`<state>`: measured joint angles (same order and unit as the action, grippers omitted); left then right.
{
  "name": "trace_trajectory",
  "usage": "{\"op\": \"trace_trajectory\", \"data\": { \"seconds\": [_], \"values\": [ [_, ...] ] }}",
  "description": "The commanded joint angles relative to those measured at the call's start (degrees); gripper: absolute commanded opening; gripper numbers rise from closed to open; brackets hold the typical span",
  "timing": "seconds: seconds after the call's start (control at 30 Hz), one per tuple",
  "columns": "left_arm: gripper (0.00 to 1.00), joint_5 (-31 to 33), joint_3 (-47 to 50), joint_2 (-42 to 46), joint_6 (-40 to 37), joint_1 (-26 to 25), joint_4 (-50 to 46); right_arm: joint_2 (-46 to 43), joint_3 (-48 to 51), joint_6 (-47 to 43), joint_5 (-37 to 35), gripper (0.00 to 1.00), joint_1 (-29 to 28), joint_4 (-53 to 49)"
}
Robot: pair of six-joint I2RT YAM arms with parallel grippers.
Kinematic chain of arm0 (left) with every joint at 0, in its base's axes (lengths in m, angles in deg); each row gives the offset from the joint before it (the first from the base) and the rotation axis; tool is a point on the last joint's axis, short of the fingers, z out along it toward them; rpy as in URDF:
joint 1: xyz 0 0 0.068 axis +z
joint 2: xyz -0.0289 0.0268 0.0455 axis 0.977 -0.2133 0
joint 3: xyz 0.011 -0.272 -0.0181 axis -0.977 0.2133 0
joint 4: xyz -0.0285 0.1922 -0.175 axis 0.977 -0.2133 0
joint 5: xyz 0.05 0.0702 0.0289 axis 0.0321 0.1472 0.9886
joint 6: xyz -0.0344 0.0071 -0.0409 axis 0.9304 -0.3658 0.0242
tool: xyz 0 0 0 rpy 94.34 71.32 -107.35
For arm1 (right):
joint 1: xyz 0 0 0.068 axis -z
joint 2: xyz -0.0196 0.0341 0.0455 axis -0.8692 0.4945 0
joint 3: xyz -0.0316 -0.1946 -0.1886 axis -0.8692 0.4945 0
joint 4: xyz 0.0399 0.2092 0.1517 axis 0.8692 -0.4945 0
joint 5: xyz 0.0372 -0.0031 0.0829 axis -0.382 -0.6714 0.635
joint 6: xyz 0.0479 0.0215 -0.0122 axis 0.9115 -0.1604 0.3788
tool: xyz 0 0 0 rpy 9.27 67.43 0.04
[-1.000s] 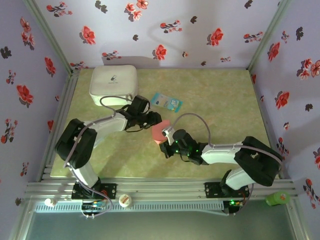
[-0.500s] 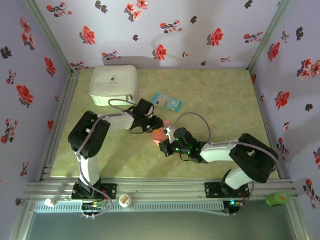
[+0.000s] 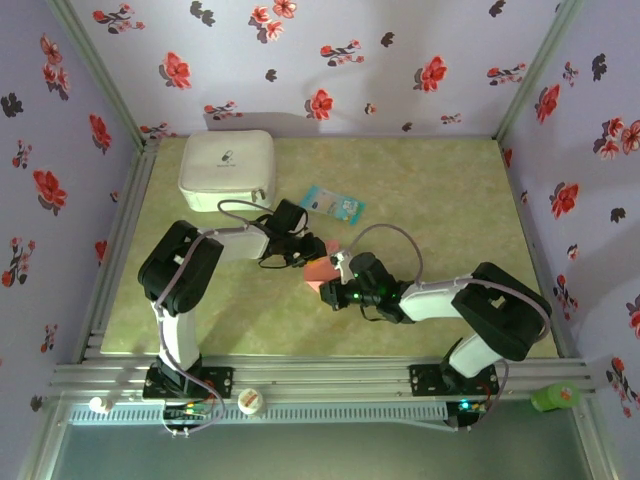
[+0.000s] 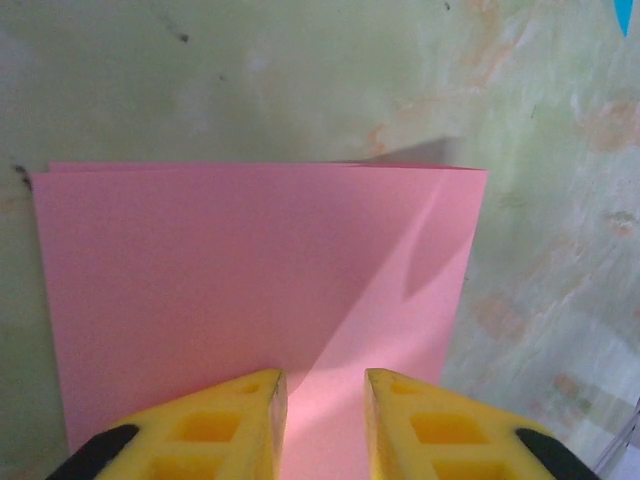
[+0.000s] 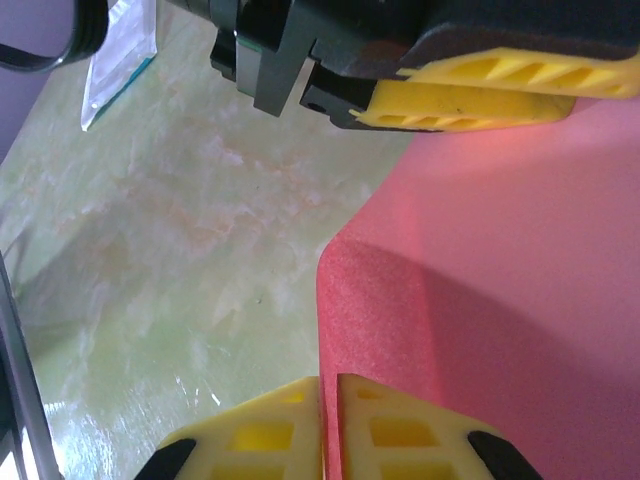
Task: Fold a paper plane with a square sheet of paper (pick it up from the middle)
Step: Third fold the triangle at the center of the table.
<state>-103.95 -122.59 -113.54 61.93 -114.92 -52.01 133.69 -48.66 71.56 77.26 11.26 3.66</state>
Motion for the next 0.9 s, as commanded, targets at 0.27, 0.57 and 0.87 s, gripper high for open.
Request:
{"op": "trace_trajectory", "data": {
  "seconds": [0.27,0.57,0.87],
  "values": [
    [0.26,-0.8,0.6,-2.2,-1.3,-0.5,0.2,0.4,-0.3,1.3,1.8,0.15,1.0,2.1],
    [0.25,-0.8,0.5,-2.1,-1.1,-0.6,0.4,-1.2,-0.1,1.5,3.3,0.14,1.5,2.0],
    [0.24,-0.8,0.6,-2.5,-0.7,-0.6,0.7,-2.0,1.3,1.7,2.8,0.17,2.3,2.5]
  ]
}}
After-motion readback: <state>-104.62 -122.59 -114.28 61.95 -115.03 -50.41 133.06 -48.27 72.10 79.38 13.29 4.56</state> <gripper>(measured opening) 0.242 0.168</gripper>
